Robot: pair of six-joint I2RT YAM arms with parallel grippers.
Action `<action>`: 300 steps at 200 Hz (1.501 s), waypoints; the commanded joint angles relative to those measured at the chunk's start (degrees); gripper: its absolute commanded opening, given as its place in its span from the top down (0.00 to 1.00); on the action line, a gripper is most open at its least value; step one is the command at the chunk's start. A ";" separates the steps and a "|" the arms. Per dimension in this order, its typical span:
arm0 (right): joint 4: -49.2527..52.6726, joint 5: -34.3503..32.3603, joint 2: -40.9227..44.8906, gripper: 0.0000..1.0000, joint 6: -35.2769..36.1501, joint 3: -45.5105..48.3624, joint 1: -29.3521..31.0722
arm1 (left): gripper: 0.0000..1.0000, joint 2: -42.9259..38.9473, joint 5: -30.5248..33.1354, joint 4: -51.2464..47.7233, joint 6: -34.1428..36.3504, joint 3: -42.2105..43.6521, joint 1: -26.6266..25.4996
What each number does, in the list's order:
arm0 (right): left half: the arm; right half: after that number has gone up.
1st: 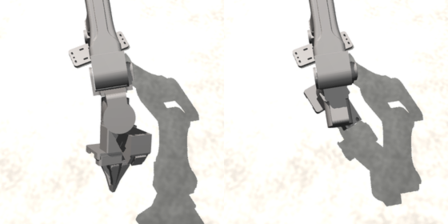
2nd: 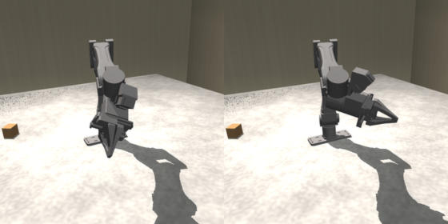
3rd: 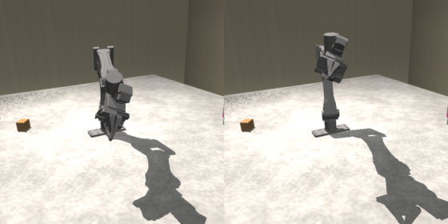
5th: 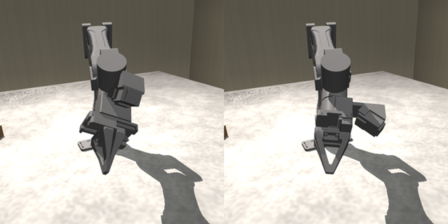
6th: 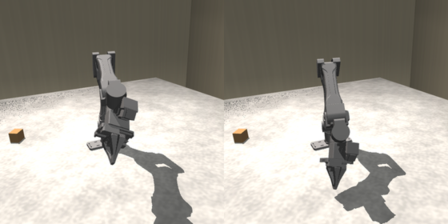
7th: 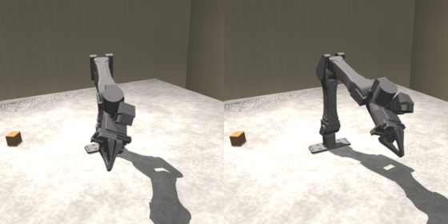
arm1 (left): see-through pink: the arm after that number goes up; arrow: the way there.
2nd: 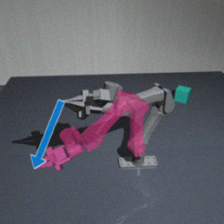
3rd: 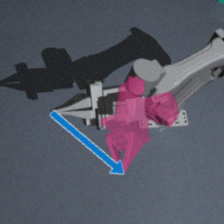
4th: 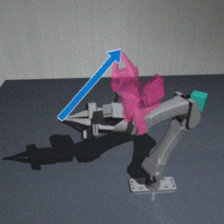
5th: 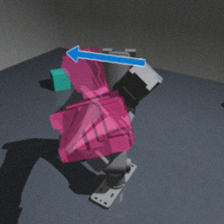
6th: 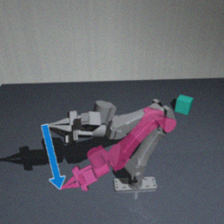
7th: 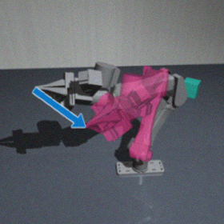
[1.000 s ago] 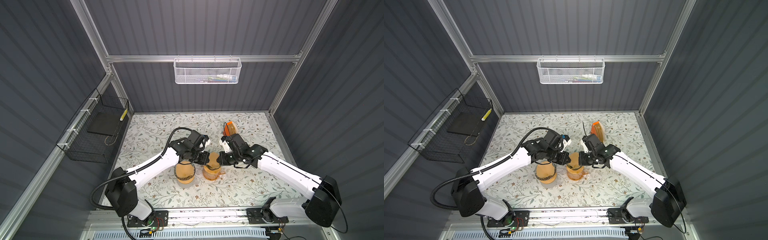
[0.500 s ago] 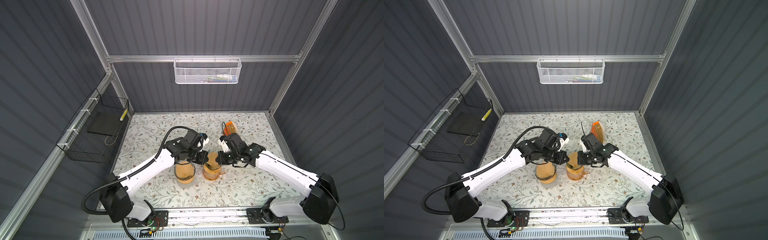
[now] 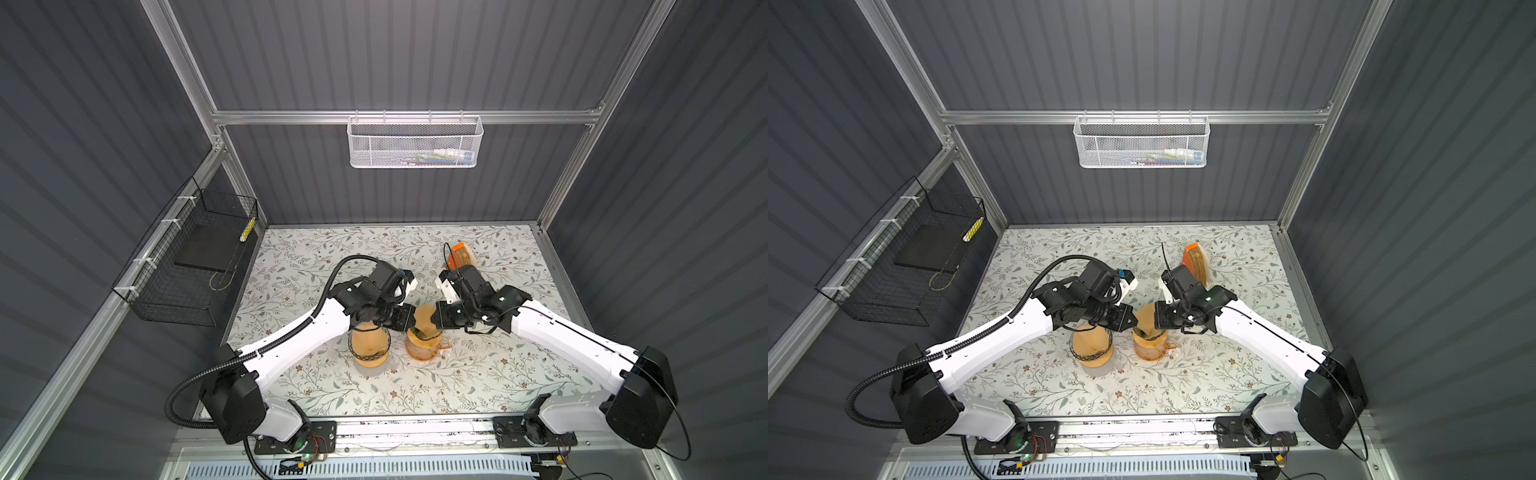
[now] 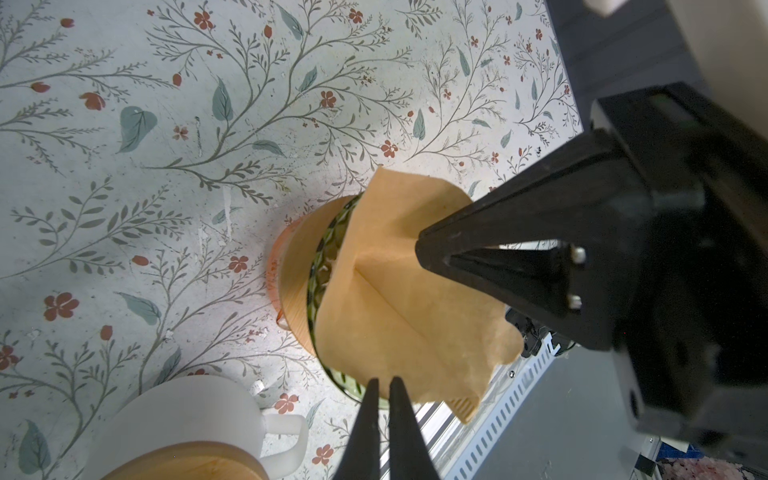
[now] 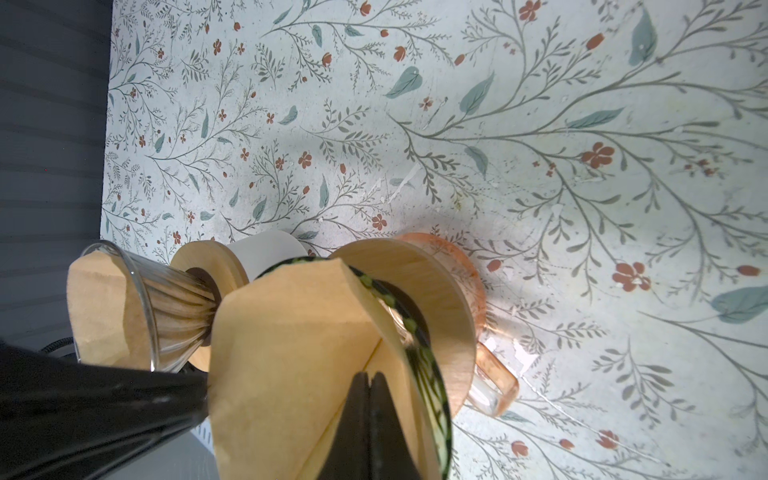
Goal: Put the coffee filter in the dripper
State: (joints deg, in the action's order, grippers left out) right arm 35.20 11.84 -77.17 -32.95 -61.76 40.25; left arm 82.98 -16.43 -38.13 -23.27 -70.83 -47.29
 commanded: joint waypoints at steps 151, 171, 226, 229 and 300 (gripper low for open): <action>7.63 -6.75 6.24 0.89 1.29 0.23 0.36 | 0.91 1.23 0.54 0.17 0.33 0.71 -0.22; 7.76 -7.08 5.80 0.88 1.62 0.23 0.36 | 0.91 1.35 0.63 0.06 0.33 0.62 -0.26; 6.05 -6.33 4.68 0.91 1.60 0.98 0.36 | 0.91 1.70 0.77 0.16 0.38 0.72 -0.21; 6.02 -6.29 4.54 0.91 1.63 0.97 0.36 | 0.91 1.66 0.78 0.12 0.35 0.69 -0.18; 5.33 -5.58 3.31 0.93 1.81 0.85 0.43 | 0.91 1.90 1.51 -0.42 0.68 1.11 -0.25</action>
State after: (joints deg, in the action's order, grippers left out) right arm 40.56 6.02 -73.52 -31.66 -61.45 40.40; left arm 84.03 -15.62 -37.71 -23.27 -70.59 -47.29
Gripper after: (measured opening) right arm 0.069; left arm 0.090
